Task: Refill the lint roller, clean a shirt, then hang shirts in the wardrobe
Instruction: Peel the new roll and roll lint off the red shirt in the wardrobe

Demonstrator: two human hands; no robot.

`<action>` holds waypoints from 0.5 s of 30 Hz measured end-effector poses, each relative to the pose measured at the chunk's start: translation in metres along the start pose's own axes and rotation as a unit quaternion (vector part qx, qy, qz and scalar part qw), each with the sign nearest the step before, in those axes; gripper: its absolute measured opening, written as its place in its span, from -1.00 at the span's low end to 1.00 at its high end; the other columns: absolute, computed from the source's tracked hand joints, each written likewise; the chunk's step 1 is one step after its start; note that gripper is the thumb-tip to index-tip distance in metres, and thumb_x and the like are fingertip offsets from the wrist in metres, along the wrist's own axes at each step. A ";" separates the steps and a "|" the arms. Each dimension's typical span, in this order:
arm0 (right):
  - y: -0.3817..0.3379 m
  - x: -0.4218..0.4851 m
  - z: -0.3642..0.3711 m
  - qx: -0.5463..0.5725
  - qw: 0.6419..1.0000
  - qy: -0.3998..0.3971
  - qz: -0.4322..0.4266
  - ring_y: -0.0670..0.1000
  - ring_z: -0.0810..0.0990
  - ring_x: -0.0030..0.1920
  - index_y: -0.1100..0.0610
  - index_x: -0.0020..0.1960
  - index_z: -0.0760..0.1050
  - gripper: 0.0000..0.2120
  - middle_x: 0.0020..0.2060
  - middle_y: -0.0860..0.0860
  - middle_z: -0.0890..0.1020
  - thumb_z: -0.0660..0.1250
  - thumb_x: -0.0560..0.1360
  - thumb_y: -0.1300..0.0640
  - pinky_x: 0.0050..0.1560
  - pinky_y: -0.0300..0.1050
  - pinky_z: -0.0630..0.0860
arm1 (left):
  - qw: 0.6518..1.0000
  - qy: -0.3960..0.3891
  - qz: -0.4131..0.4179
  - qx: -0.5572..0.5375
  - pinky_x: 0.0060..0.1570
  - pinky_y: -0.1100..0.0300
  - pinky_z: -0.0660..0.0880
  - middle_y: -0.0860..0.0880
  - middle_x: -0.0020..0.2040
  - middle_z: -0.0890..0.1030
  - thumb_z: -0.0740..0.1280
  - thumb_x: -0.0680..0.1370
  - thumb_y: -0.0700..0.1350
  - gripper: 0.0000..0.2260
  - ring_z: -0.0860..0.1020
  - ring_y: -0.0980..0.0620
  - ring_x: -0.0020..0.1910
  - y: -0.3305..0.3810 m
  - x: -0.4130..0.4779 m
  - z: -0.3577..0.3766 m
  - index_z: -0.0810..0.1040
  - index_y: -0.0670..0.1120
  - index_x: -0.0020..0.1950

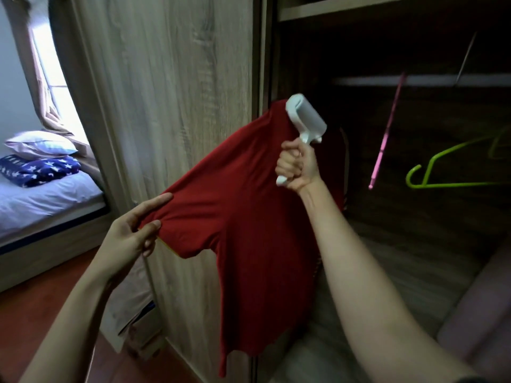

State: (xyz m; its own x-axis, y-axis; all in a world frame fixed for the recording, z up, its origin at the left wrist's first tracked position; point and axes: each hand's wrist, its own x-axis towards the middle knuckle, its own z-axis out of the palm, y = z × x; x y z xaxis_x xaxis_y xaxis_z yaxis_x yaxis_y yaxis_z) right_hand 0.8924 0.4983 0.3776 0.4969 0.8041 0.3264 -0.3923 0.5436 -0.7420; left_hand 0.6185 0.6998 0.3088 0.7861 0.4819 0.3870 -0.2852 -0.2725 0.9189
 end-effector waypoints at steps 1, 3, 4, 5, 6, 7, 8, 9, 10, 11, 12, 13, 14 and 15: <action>-0.015 0.008 -0.001 0.006 1.000 0.009 -0.013 -0.15 0.10 -0.77 0.05 -0.54 0.25 -0.69 -0.76 -0.10 0.21 0.20 0.35 0.20 -0.72 -0.35 0.03 | 1.000 0.004 0.000 0.000 -0.58 0.38 0.21 0.03 -0.43 0.26 0.16 0.58 -0.43 -0.56 0.22 0.16 -0.53 0.000 0.001 0.001 0.51 -0.03 0.33; -0.020 0.012 -0.009 0.017 1.000 -0.003 -0.014 -0.15 0.11 -0.76 0.05 -0.52 0.23 -0.70 -0.76 -0.10 0.22 0.24 0.34 0.20 -0.73 -0.34 0.05 | 1.000 0.008 -0.002 0.003 -0.58 0.39 0.20 0.05 -0.45 0.26 0.16 0.58 -0.43 -0.56 0.21 0.16 -0.53 0.000 0.002 0.003 0.50 -0.06 0.35; -0.012 0.009 -0.017 0.023 0.999 -0.023 -0.004 -0.14 0.09 -0.76 0.05 -0.51 0.24 -0.70 -0.76 -0.10 0.23 0.27 0.32 0.20 -0.72 -0.32 0.07 | 1.000 0.009 -0.004 0.005 -0.58 0.39 0.19 0.07 -0.46 0.26 0.16 0.58 -0.43 -0.56 0.21 0.16 -0.54 0.000 0.002 0.003 0.50 -0.06 0.36; 0.000 0.004 -0.023 0.038 0.998 -0.039 0.010 -0.13 0.06 -0.74 0.05 -0.51 0.26 -0.70 -0.76 -0.10 0.24 0.31 0.31 0.20 -0.72 -0.31 0.08 | 1.000 0.009 -0.007 0.007 -0.58 0.39 0.19 0.08 -0.47 0.27 0.16 0.58 -0.42 -0.56 0.21 0.17 -0.54 0.000 0.003 0.004 0.49 -0.06 0.35; 0.011 -0.001 -0.028 0.048 0.997 -0.056 0.020 -0.12 0.04 -0.73 0.05 -0.51 0.27 -0.70 -0.76 -0.09 0.25 0.34 0.29 0.21 -0.71 -0.31 0.08 | 1.000 0.009 -0.009 0.007 -0.58 0.39 0.19 0.10 -0.48 0.27 0.15 0.58 -0.43 -0.56 0.21 0.17 -0.54 0.000 0.003 0.005 0.49 -0.06 0.35; 0.016 -0.003 -0.031 0.043 0.997 -0.057 0.022 -0.12 0.04 -0.72 0.05 -0.52 0.28 -0.69 -0.76 -0.09 0.26 0.38 0.26 0.21 -0.71 -0.31 0.08 | 1.000 0.010 -0.010 0.007 -0.58 0.39 0.19 0.11 -0.49 0.28 0.15 0.58 -0.43 -0.56 0.21 0.18 -0.54 0.001 0.003 0.006 0.49 -0.07 0.35; 0.013 -0.002 -0.032 0.038 0.997 -0.056 0.021 -0.12 0.04 -0.73 0.05 -0.52 0.29 -0.68 -0.76 -0.09 0.25 0.42 0.23 0.21 -0.71 -0.32 0.08 | 1.000 0.012 -0.011 0.009 -0.58 0.39 0.19 0.12 -0.49 0.28 0.15 0.58 -0.43 -0.56 0.21 0.18 -0.54 0.001 0.003 0.006 0.49 -0.07 0.35; 0.003 0.002 -0.031 0.032 0.998 -0.048 0.018 -0.13 0.06 -0.74 0.05 -0.53 0.29 -0.66 -0.76 -0.10 0.25 0.46 0.19 0.21 -0.71 -0.32 0.08 | 1.000 0.012 -0.012 0.011 -0.58 0.39 0.18 0.12 -0.49 0.28 0.15 0.57 -0.43 -0.56 0.22 0.18 -0.54 0.001 0.003 0.006 0.49 -0.06 0.35; -0.010 0.006 -0.031 0.029 0.999 -0.042 0.009 -0.14 0.08 -0.75 0.06 -0.54 0.29 -0.65 -0.76 -0.10 0.24 0.49 0.16 0.21 -0.72 -0.31 0.08 | 1.000 0.014 -0.014 0.013 -0.58 0.38 0.18 0.11 -0.49 0.28 0.15 0.57 -0.43 -0.56 0.22 0.18 -0.55 0.000 0.003 0.006 0.50 -0.06 0.35; -0.022 0.009 -0.032 0.029 0.999 -0.037 -0.001 -0.14 0.10 -0.76 0.06 -0.54 0.30 -0.64 -0.77 -0.10 0.24 0.51 0.13 0.21 -0.73 -0.31 0.08 | 1.000 0.016 -0.014 0.013 -0.58 0.37 0.18 0.11 -0.48 0.28 0.15 0.57 -0.43 -0.56 0.22 0.18 -0.55 -0.001 0.003 0.006 0.50 -0.05 0.34; -0.029 0.011 -0.034 0.031 0.999 -0.034 -0.011 -0.14 0.11 -0.76 0.06 -0.55 0.29 -0.63 -0.77 -0.10 0.23 0.52 0.12 0.20 -0.73 -0.31 0.07 | 1.000 0.018 -0.014 0.010 -0.58 0.37 0.17 0.09 -0.47 0.27 0.16 0.57 -0.43 -0.56 0.21 0.18 -0.54 -0.002 0.003 0.006 0.51 -0.05 0.34; -0.030 0.010 -0.039 0.031 0.999 -0.029 -0.014 -0.13 0.11 -0.76 0.06 -0.55 0.29 -0.62 -0.77 -0.10 0.22 0.52 0.11 0.20 -0.73 -0.31 0.06 | 1.000 0.020 -0.015 0.006 -0.57 0.37 0.17 0.06 -0.45 0.27 0.16 0.57 -0.43 -0.56 0.21 0.17 -0.53 -0.003 0.002 0.006 0.52 -0.04 0.34; -0.024 0.006 -0.046 0.021 0.999 -0.037 -0.005 -0.13 0.08 -0.76 0.05 -0.55 0.29 -0.62 -0.77 -0.11 0.20 0.53 0.12 0.19 -0.73 -0.32 0.05 | 1.000 0.022 -0.015 0.006 -0.57 0.38 0.18 0.03 -0.44 0.26 0.16 0.57 -0.43 -0.56 0.21 0.17 -0.53 -0.003 0.001 0.006 0.52 -0.04 0.33; -0.012 0.001 -0.054 0.027 0.998 -0.046 0.016 -0.12 0.04 -0.74 0.05 -0.54 0.29 -0.62 -0.76 -0.10 0.16 0.52 0.13 0.19 -0.72 -0.32 0.05 | 1.000 0.024 -0.015 0.012 -0.58 0.38 0.18 0.02 -0.42 0.25 0.16 0.57 -0.43 -0.56 0.21 0.17 -0.52 -0.004 -0.001 0.006 0.52 -0.04 0.33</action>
State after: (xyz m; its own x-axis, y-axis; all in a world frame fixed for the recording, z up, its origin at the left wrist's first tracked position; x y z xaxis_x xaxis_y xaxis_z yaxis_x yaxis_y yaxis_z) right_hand 0.9391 0.4799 0.3549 0.4116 0.8387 0.3565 -0.4492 0.5271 -0.7214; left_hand 0.6224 0.6953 0.3046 0.7670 0.5297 0.3622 -0.2481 -0.2758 0.9287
